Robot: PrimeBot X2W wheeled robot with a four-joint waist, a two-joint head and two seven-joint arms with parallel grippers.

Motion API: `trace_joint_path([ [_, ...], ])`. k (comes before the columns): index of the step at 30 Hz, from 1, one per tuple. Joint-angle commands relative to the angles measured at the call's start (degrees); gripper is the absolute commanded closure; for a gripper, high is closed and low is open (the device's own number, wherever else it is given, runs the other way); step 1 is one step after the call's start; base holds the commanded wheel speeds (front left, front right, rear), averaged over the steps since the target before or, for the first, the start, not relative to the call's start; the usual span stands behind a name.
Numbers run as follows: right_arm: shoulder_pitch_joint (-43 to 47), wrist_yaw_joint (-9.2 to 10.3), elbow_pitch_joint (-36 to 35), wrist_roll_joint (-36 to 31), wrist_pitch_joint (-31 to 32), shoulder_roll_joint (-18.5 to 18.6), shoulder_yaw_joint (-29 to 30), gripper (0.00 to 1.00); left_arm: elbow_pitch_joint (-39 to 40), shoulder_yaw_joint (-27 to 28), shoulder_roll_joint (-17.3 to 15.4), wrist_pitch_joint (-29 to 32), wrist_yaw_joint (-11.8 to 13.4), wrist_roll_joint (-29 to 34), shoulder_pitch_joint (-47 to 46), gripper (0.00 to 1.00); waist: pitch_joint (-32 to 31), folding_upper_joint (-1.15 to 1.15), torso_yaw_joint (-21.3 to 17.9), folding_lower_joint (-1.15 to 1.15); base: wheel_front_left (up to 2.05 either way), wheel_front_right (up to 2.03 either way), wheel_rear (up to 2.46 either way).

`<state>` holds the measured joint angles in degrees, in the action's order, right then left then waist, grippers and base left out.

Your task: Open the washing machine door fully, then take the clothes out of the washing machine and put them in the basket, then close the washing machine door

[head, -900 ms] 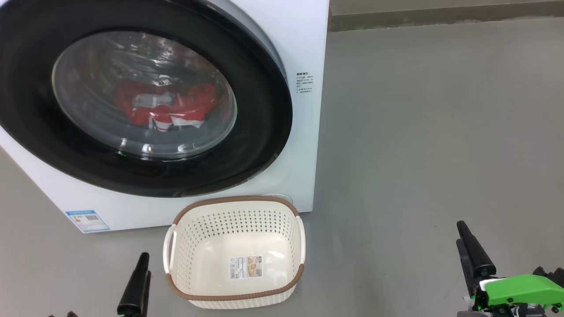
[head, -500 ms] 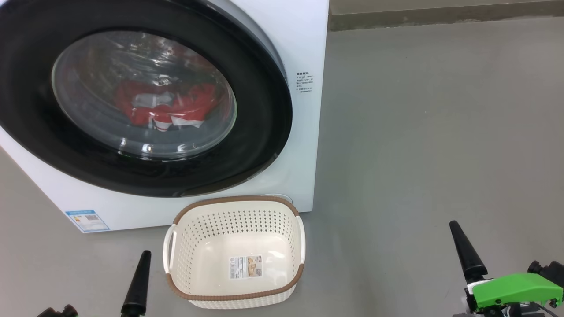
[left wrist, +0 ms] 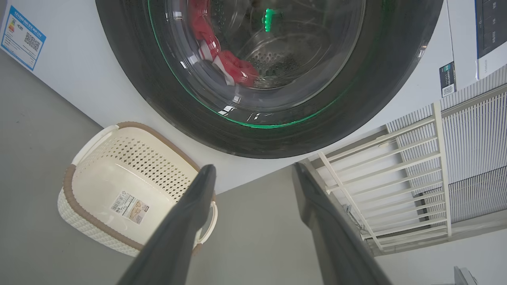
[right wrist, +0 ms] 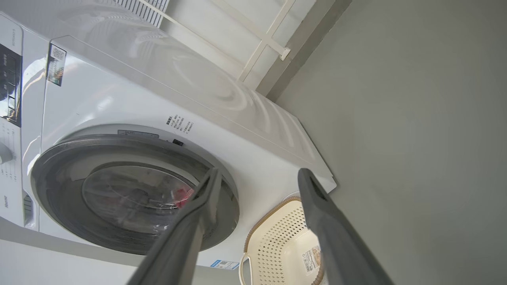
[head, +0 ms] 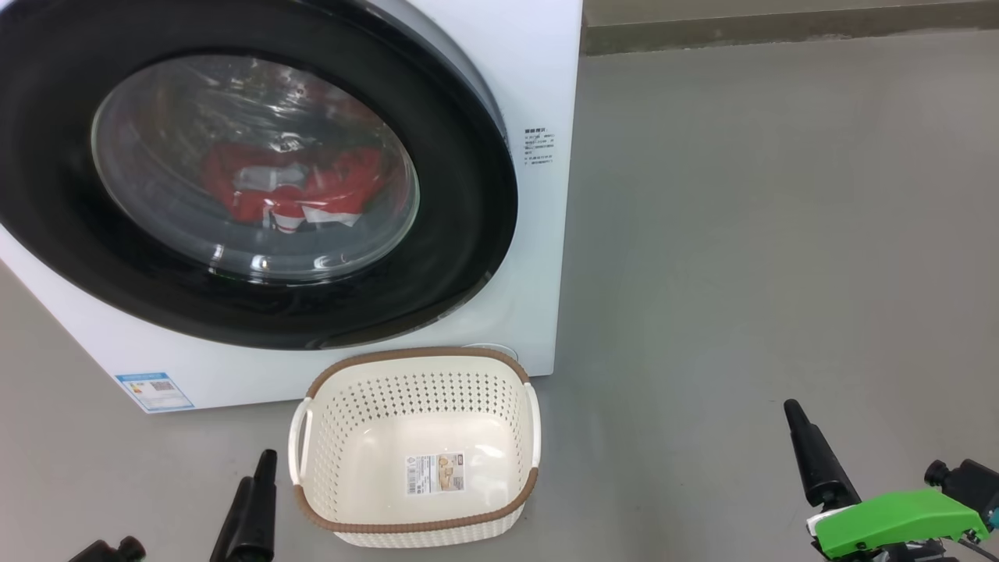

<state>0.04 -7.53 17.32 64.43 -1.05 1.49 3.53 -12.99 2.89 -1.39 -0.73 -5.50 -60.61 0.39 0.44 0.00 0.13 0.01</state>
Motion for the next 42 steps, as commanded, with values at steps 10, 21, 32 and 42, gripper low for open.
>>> trace_joint_path([
  [10, -0.3, 0.02, -2.1, -7.2, -2.0, 0.8, -1.7, 0.00, 3.1, 0.3, -1.0, -2.2, 1.0, 8.1, 0.4, 0.00, 0.1, 0.00, -0.3, -0.01, 0.00, 0.00, 0.00],
  [21, 0.1, 0.02, -2.4, -14.4, -3.8, 0.9, -2.6, 0.00, 4.5, 0.2, -1.0, -4.1, 1.6, 15.9, 1.0, 0.00, 0.2, 0.00, -0.3, -0.01, 0.00, 0.00, 0.00],
  [32, 0.6, 0.03, -2.6, -21.9, -5.7, 0.9, -2.7, 0.00, 5.8, 0.0, -1.1, -5.9, 2.1, 23.6, 1.7, 0.00, 0.2, 0.00, -0.3, -0.01, 0.00, 0.00, 0.00],
  [42, 1.0, 0.03, -2.7, -27.5, -7.4, 1.0, -3.1, 0.00, 6.6, -0.1, -1.2, -7.6, 2.1, 29.6, 2.3, 0.00, 0.2, 0.00, -0.4, -0.01, 0.00, 0.00, 0.00],
])
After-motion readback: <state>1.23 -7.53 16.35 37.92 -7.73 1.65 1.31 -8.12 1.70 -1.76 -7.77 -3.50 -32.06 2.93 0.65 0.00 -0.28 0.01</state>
